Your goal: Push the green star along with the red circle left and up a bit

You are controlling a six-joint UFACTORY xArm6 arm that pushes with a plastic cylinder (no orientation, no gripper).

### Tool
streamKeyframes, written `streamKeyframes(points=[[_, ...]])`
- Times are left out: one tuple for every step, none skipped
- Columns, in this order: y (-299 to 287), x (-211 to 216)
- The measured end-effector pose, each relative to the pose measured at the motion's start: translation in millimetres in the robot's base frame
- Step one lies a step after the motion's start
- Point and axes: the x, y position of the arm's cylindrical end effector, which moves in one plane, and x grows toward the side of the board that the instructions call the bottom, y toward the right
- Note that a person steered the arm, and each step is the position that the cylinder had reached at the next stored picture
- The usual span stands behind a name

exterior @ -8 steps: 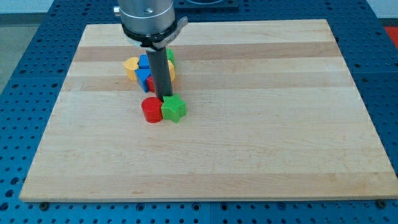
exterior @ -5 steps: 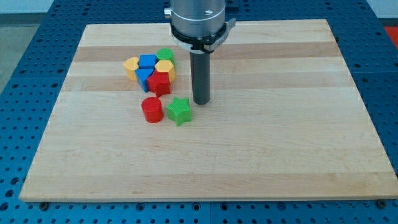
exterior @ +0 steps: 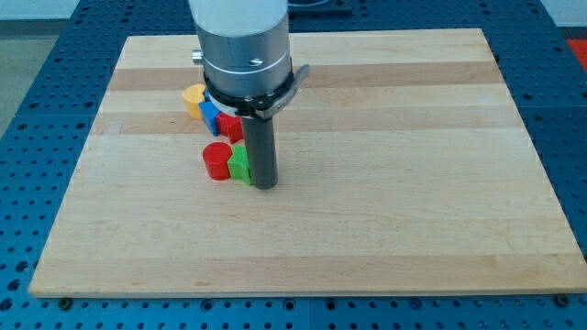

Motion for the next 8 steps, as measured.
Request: streamKeyframes(points=[[-15.7, 0.0], [-28.6, 0.0], [-41.5, 0.0], [-51.7, -1.2], [-58.8, -7.3], [-65.0, -15.1], [-73.4, -16.8], [-82.9, -16.8]])
